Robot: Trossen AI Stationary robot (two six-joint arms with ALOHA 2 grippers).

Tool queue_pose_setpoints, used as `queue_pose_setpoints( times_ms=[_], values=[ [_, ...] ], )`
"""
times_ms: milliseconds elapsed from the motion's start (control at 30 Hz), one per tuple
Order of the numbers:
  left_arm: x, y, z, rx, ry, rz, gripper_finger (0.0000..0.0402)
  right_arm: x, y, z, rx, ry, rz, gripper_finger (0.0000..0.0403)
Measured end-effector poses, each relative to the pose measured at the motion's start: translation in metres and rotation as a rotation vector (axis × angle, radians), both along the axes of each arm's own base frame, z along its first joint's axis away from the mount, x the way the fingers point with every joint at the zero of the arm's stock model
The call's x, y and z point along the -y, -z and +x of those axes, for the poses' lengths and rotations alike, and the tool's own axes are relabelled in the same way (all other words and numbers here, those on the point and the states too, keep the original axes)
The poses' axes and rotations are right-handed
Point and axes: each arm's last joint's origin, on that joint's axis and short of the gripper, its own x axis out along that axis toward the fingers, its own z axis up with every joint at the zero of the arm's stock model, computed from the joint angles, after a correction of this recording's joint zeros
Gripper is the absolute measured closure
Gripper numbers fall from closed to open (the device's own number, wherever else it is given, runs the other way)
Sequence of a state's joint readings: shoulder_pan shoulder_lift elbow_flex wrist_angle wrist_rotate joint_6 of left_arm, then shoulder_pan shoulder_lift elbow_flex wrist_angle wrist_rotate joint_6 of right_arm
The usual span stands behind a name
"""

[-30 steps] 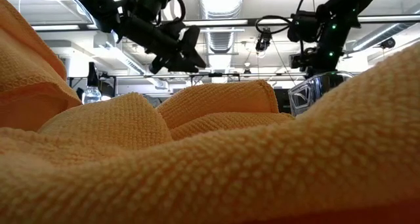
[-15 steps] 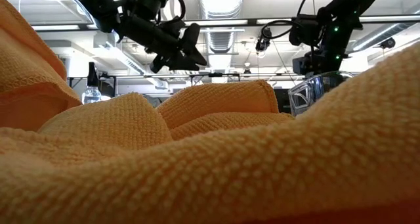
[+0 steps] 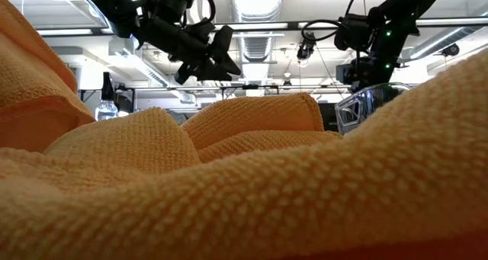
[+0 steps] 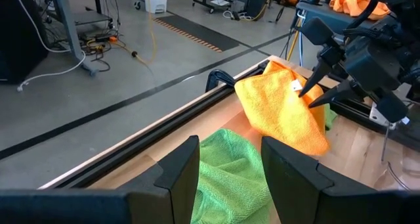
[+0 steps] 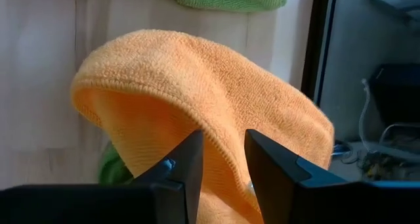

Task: Sort microfiber towel by color & place in baskets
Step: Put the top right yellow towel into the left transparent bin

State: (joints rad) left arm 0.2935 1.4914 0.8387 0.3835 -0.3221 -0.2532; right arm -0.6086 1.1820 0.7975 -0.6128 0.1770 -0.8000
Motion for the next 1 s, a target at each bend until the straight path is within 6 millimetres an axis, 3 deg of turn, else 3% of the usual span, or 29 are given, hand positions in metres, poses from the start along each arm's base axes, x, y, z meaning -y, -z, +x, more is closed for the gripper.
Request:
queue_pose_setpoints(
  times_ms=[267,733,1000],
  values=[
    [0.000,0.000,0.000,0.007,-0.004,-0.011,0.0253,0.000,0.003,-0.001,0.006,0.046,0.014,0.0301],
    [-0.002,0.012,0.007,0.013,-0.020,-0.045,0.0253,0.013,0.041,0.006,-0.123,0.098,0.114,0.0301],
    [-0.002,0.012,0.007,0.021,-0.022,-0.049,0.0253,0.016,0.054,0.011,-0.115,0.188,0.153,0.0316]
  ],
)
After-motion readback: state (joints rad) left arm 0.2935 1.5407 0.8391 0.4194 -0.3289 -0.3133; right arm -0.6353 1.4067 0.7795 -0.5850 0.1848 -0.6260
